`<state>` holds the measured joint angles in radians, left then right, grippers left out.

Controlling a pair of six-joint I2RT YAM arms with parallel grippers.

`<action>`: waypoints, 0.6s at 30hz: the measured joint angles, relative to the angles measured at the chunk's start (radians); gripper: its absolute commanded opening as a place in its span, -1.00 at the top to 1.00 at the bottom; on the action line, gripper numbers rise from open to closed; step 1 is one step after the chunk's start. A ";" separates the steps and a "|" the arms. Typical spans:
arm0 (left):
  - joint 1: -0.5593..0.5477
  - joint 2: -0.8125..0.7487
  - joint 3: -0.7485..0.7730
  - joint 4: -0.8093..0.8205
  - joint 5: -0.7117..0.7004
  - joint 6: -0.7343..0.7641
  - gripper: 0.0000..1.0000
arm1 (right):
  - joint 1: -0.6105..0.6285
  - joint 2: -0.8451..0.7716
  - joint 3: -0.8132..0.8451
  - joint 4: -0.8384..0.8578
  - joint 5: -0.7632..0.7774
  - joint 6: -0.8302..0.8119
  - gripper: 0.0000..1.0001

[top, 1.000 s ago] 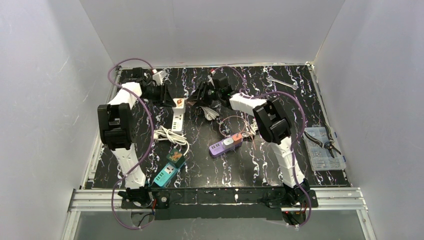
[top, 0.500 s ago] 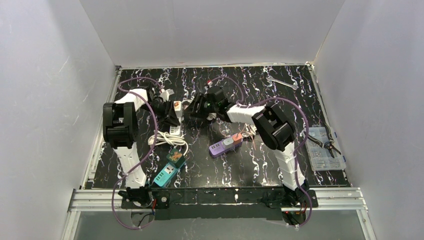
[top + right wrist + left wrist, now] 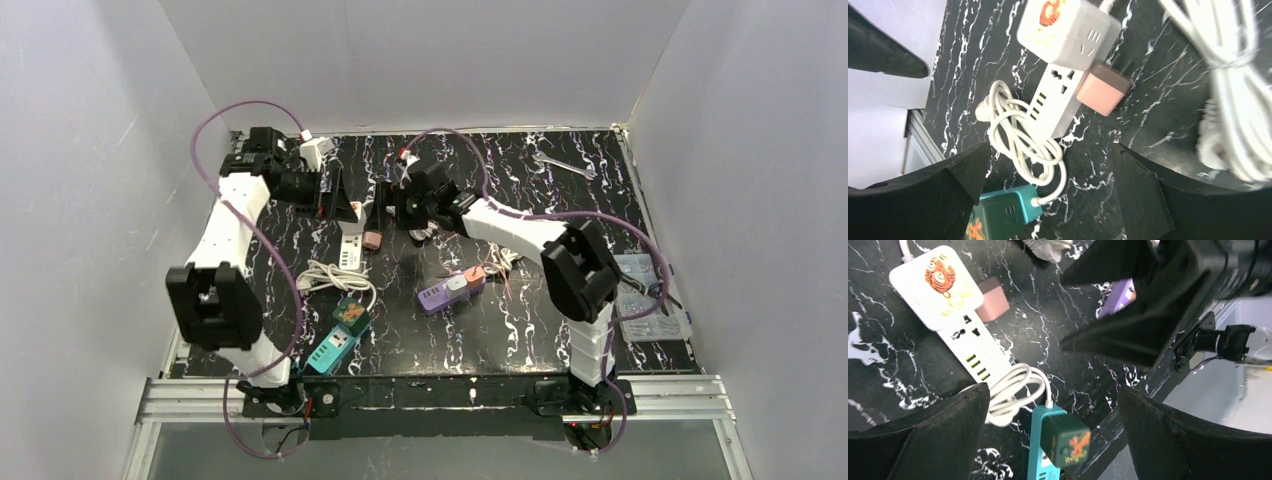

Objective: Insert the plug

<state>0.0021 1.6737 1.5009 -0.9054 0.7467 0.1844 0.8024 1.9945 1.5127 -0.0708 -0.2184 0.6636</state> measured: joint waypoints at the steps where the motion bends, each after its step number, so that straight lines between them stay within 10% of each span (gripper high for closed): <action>1: -0.002 -0.047 0.000 -0.007 -0.005 0.007 -0.97 | -0.002 -0.021 0.010 -0.021 0.010 -0.026 -0.97; 12: -0.005 -0.441 -0.436 0.352 -0.165 -0.021 -0.97 | -0.309 -0.621 -0.501 0.240 0.605 -0.469 -0.97; 18: -0.004 -0.408 -0.677 0.691 -0.276 -0.067 -0.97 | -0.467 -0.581 -0.819 0.439 0.894 -0.563 -0.97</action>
<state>-0.0021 1.2655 0.8242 -0.2146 0.4706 0.1173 0.3359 1.4139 0.6937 0.3679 0.6758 0.1001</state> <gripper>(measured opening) 0.982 0.983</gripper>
